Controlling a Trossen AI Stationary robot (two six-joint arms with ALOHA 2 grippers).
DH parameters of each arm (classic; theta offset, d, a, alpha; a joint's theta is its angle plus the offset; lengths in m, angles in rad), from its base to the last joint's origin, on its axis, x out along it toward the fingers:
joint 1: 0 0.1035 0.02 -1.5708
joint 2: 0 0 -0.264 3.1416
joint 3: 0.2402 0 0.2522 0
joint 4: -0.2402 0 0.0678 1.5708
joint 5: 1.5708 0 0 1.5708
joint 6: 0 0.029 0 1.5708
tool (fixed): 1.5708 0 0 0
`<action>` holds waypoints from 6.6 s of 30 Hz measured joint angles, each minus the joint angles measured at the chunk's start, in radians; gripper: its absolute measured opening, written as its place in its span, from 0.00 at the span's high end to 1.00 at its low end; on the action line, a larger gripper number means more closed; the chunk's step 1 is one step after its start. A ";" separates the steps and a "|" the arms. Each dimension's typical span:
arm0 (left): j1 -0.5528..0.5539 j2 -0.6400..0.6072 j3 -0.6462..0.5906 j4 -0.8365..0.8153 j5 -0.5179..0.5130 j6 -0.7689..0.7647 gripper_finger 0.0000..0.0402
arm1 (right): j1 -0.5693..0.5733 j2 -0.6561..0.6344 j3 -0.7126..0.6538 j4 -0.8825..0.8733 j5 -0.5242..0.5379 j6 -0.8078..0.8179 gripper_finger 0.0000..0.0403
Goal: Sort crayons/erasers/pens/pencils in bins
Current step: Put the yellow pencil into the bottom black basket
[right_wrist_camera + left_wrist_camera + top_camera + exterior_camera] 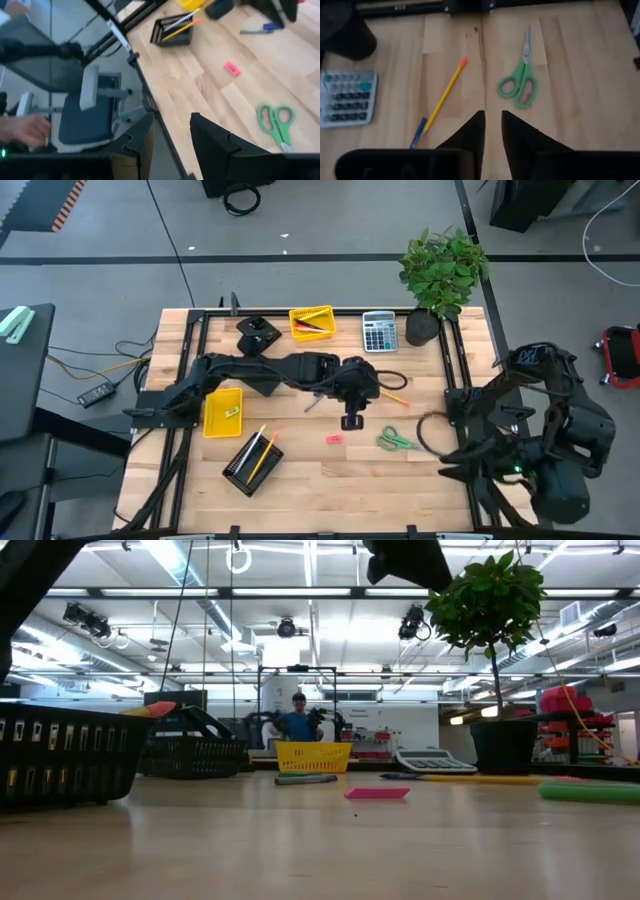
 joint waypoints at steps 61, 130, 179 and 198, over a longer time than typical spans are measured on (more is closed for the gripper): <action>0.082 -0.570 -0.001 -0.228 -0.030 -0.049 0.95 | -1.127 -0.136 -0.576 0.268 -0.770 -0.750 0.67; 0.221 0.485 -0.001 0.555 0.255 0.141 0.72 | -0.465 -0.468 -0.496 0.158 -0.110 -0.060 0.67; 0.136 0.481 -0.136 0.705 0.113 -0.070 0.64 | -0.465 -0.485 -0.496 0.158 -0.108 -0.131 0.67; 0.115 0.451 -0.128 0.571 0.209 -0.364 0.87 | -0.465 -0.485 -0.496 0.163 -0.077 -0.158 0.67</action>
